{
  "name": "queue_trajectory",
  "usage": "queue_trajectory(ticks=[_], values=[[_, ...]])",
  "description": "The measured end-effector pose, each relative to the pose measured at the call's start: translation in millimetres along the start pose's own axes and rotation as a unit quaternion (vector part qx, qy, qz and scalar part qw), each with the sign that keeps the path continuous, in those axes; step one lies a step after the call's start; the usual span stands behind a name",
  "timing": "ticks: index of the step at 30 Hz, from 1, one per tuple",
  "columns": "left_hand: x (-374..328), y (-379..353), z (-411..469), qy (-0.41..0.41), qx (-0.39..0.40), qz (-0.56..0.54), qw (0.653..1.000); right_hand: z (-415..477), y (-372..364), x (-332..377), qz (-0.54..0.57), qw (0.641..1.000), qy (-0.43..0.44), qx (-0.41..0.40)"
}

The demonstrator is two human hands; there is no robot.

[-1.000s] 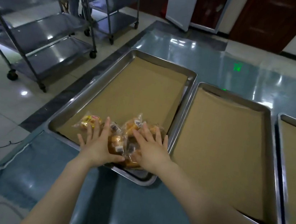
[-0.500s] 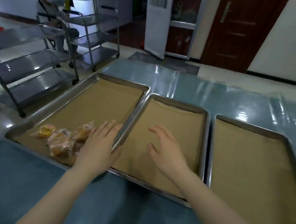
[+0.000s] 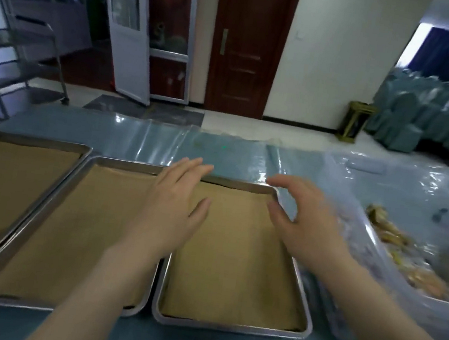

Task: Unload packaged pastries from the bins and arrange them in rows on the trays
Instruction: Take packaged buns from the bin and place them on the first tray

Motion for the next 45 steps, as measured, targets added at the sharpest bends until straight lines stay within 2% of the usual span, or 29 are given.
queue_trajectory(ticks=[4,9,14,16,18,20,22,25,27,29,32,36,37,42,45], values=[[-49,-34,17,-0.045,0.015,-0.018,0.999,-19,51,-55,-0.044,0.998,-0.023,-0.025],[-96,-82,32,-0.055,0.041,-0.042,0.997,-54,102,-146,-0.052,0.995,-0.076,-0.034],[-133,-142,43,-0.016,0.022,-0.073,0.997,-73,129,-242,-0.084,0.993,-0.076,0.043],[-153,-171,46,0.000,0.024,-0.100,0.995,-76,134,-281,-0.093,0.988,-0.078,0.094],[-174,-201,53,0.007,0.032,-0.110,0.993,-75,127,-320,-0.123,0.969,-0.088,0.195],[-192,-233,60,0.015,0.065,-0.122,0.990,-78,108,-356,-0.169,0.921,-0.099,0.336],[-207,-267,63,0.023,0.124,-0.125,0.984,-82,83,-384,-0.203,0.869,-0.083,0.445],[-214,-305,60,0.039,0.198,-0.066,0.977,-76,51,-405,-0.195,0.840,-0.044,0.504],[-208,-316,58,0.052,0.219,0.019,0.974,-68,30,-411,-0.174,0.832,-0.022,0.526],[-203,-320,57,0.063,0.228,0.057,0.970,-64,9,-418,-0.182,0.815,0.000,0.550],[-200,-321,56,0.067,0.229,0.073,0.968,-70,-22,-424,-0.197,0.797,0.007,0.571],[-202,-319,58,0.061,0.226,0.094,0.968,-71,-47,-426,-0.159,0.826,0.001,0.541],[-202,-319,58,0.059,0.228,0.100,0.967,-73,-49,-429,-0.165,0.819,-0.002,0.549],[-201,-321,56,0.063,0.243,0.128,0.960,-104,-57,-435,-0.216,0.739,0.017,0.638],[-200,-323,54,0.057,0.258,0.156,0.952,-111,-61,-425,-0.259,0.752,0.051,0.604]])
Point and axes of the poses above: each hand's wrist, its own z-axis towards the middle knuckle, its own y-axis out of the back of the hand, x = y × z, the point moved 10 cm from there along z, towards the middle knuckle, and after that the axes turned 7 degrees about -z, right-handed, at the moved point
